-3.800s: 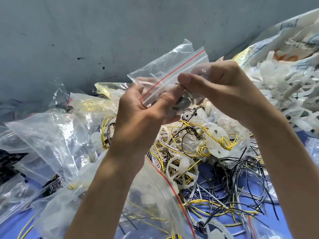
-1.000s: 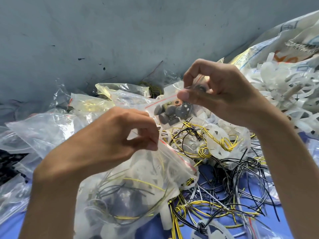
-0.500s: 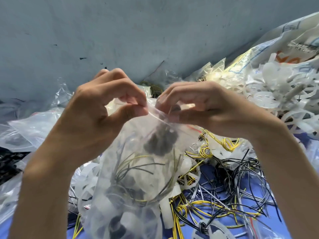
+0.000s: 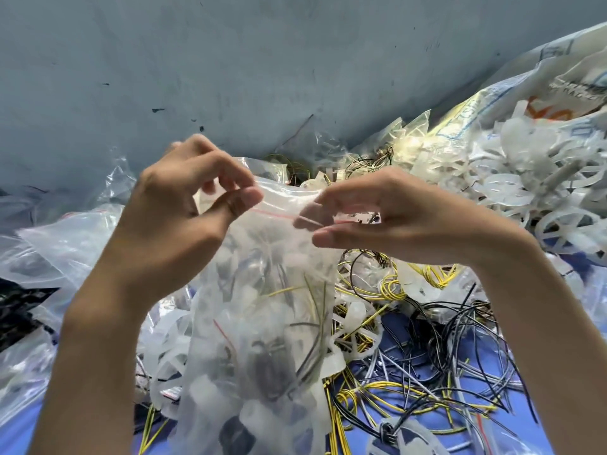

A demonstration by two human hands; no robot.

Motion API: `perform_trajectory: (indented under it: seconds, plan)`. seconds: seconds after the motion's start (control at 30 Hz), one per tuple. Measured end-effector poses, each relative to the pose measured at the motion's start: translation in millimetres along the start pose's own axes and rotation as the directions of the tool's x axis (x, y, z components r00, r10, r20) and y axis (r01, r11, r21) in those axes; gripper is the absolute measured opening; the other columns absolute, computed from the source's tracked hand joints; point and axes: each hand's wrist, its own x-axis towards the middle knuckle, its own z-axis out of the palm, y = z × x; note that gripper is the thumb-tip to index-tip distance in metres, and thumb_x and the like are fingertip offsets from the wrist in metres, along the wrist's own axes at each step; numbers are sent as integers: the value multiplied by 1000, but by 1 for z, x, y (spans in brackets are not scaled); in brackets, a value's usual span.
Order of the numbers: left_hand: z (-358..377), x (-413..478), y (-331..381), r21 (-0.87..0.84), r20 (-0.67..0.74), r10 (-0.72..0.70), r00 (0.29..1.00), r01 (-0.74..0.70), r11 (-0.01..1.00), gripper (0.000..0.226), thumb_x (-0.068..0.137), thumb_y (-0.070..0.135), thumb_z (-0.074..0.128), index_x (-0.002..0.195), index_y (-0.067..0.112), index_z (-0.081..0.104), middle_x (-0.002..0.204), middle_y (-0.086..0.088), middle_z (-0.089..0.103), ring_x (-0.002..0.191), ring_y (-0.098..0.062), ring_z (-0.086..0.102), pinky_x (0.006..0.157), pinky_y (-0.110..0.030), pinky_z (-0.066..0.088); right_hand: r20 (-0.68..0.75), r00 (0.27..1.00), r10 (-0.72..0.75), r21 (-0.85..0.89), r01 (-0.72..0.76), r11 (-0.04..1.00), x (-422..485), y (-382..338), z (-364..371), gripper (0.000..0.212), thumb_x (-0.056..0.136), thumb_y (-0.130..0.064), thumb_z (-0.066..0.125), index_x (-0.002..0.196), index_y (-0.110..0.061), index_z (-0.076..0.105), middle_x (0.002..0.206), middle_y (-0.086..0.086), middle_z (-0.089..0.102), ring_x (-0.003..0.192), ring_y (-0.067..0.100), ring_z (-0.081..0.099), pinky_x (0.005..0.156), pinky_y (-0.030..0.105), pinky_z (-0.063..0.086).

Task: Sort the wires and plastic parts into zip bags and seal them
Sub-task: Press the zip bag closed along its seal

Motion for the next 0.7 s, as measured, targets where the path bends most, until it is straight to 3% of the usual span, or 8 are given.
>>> perform_trajectory:
  seconds: [0.07, 0.23, 0.33, 0.47, 0.5, 0.57, 0.67, 0.7]
  plan:
    - [-2, -1, -8, -11, 77, -118, 990, 120, 993, 16, 85, 45, 50, 75, 39, 60, 88, 14, 54, 87, -8, 49, 80, -21, 36, -14, 1000, -10, -3, 10, 1000, 0, 3, -2, 5, 78, -45, 59, 74, -42, 58, 104, -6, 70, 104, 8, 63, 97, 38, 48]
    - [-10, -6, -32, 57, 235, -272, 933, 266, 962, 43, 82, 64, 32, 76, 37, 63, 96, 10, 61, 91, -1, 55, 74, -10, 35, 24, 999, -35, -38, 36, 999, -1, 3, -6, 9, 79, -40, 59, 72, -43, 55, 106, -7, 69, 101, 8, 64, 90, 34, 52]
    - [-23, -11, -42, -48, 347, -320, 881, 358, 933, 64, 73, 80, 32, 85, 30, 70, 92, 18, 70, 90, 6, 62, 80, -20, 42, 36, 998, -54, -44, 56, 997, -1, 5, -7, 16, 83, -35, 62, 72, -44, 54, 105, -6, 69, 101, 7, 64, 89, 33, 53]
    - [-33, -20, -49, -33, 501, -294, 814, 358, 933, 43, 79, 70, 40, 88, 41, 71, 92, 17, 71, 85, 3, 65, 80, -30, 47, 49, 999, -16, -31, 17, 999, -3, 5, -8, 3, 79, -43, 60, 77, -41, 60, 104, -2, 69, 101, 9, 64, 88, 37, 54]
    - [-34, -21, -51, -41, 522, -292, 802, 365, 930, 41, 78, 68, 43, 87, 40, 71, 93, 16, 72, 85, 1, 66, 80, -30, 48, 72, 997, 16, -44, -13, 999, -3, 4, -9, 13, 76, -47, 59, 80, -36, 64, 104, -4, 69, 101, 7, 64, 87, 38, 54]
    - [-36, -24, -58, -77, 560, -288, 777, 395, 915, 52, 70, 78, 50, 83, 32, 71, 88, 9, 72, 81, -3, 67, 78, -27, 50, 159, 983, 92, -84, -79, 993, -6, 6, -12, 31, 73, -53, 60, 92, -29, 67, 101, -15, 68, 96, 0, 64, 85, 38, 54]
    - [-40, -27, -68, -129, 513, -260, 818, 373, 919, 66, 59, 87, 54, 70, 22, 65, 61, 5, 59, 58, -7, 54, 60, -16, 45, 263, 953, 151, -160, -111, 981, -8, 8, -11, 19, 82, -45, 63, 99, -37, 62, 87, -44, 57, 77, -7, 63, 70, 13, 49]
    - [-41, -28, -72, -111, 471, -249, 846, 337, 935, 65, 61, 86, 54, 68, 23, 63, 57, 8, 54, 55, -5, 49, 57, -17, 42, 261, 955, 144, -159, -104, 982, -8, 8, -10, 15, 84, -39, 63, 98, -34, 61, 84, -46, 56, 72, -5, 63, 64, 12, 45]
